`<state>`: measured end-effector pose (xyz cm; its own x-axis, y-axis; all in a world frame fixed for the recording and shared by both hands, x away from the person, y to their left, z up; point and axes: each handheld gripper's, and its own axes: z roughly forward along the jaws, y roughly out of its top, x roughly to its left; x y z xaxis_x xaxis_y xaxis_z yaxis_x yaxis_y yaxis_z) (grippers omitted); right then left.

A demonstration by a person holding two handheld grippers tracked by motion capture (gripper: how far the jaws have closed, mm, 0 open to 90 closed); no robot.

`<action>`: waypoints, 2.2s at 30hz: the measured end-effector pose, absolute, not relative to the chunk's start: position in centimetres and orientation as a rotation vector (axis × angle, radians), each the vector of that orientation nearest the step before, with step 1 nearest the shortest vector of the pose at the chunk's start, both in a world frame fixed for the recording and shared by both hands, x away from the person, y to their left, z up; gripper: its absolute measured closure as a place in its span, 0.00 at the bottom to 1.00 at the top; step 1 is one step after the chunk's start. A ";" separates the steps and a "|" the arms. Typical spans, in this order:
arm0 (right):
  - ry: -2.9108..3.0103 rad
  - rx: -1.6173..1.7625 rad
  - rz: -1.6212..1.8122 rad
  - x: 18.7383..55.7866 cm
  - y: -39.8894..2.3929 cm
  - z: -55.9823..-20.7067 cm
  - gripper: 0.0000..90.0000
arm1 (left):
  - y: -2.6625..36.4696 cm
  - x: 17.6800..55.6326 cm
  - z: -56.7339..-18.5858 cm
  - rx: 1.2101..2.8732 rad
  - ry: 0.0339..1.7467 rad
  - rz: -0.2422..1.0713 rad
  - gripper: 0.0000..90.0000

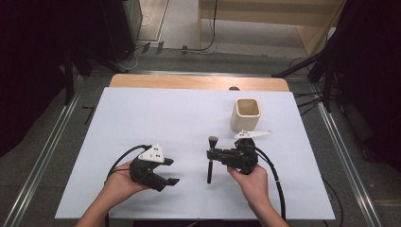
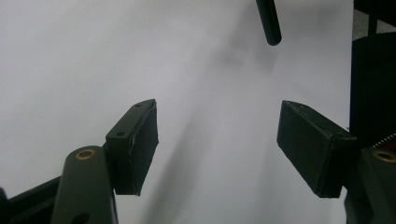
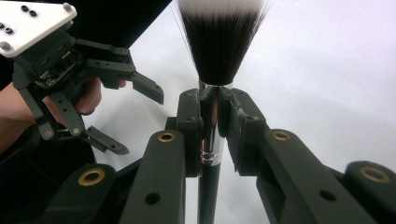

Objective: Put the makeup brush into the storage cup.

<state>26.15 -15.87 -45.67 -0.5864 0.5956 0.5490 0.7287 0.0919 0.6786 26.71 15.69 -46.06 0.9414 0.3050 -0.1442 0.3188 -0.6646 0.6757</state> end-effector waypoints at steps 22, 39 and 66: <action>-2.234 -1.373 -1.531 26.2 -16.5 -45.2 0.86 | 20.9 26.0 -45.9 2.269 0.598 0.035 0.32; -2.290 -1.357 -1.575 26.5 -17.4 -43.2 0.86 | 21.1 26.4 -46.2 2.267 0.614 0.022 0.32; -2.356 -1.435 -1.735 27.8 -20.9 -37.9 0.86 | 21.1 26.6 -46.3 2.261 0.625 0.020 0.32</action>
